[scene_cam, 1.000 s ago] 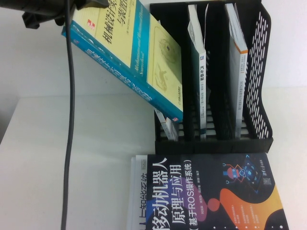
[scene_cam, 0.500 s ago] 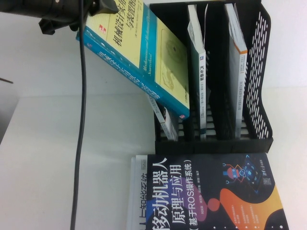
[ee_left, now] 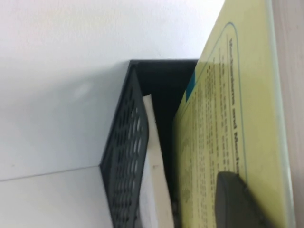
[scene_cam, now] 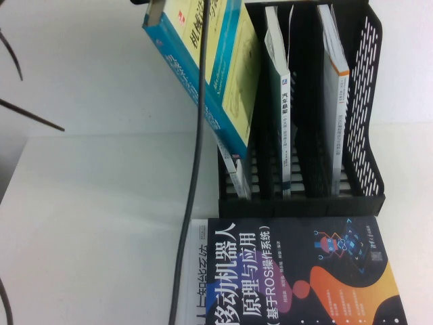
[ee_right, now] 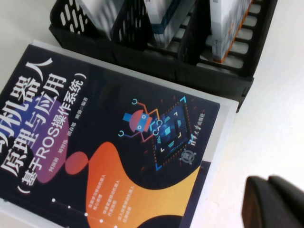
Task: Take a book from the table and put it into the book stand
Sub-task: Place the book on the book shelf
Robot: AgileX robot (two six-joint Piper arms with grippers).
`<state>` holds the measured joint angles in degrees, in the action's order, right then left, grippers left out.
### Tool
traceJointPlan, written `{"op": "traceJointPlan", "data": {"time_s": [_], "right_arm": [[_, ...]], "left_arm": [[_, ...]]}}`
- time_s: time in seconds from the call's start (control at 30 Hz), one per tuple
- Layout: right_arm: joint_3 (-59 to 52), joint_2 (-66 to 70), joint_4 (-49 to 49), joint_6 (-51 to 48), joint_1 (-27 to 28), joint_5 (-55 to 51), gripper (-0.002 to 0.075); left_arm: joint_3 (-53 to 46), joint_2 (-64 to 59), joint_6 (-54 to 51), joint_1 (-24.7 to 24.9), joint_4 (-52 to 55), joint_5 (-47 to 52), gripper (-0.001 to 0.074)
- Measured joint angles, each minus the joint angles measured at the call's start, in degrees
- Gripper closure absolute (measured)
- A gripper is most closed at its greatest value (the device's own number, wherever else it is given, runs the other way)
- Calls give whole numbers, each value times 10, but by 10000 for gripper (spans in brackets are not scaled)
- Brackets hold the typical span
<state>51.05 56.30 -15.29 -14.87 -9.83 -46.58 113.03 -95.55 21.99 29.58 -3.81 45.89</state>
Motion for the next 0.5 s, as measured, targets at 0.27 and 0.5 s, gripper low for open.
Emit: {"op": "traceJointPlan", "data": {"time_s": [0.27,0.5], "right_arm": [[0,0,-3,0,0,-2,729],[0,0,-10,0,0,-15,729]], "left_arm": [[2,-41,56,24,57,39,543],[2,-72,87,26,58,29,543]]}}
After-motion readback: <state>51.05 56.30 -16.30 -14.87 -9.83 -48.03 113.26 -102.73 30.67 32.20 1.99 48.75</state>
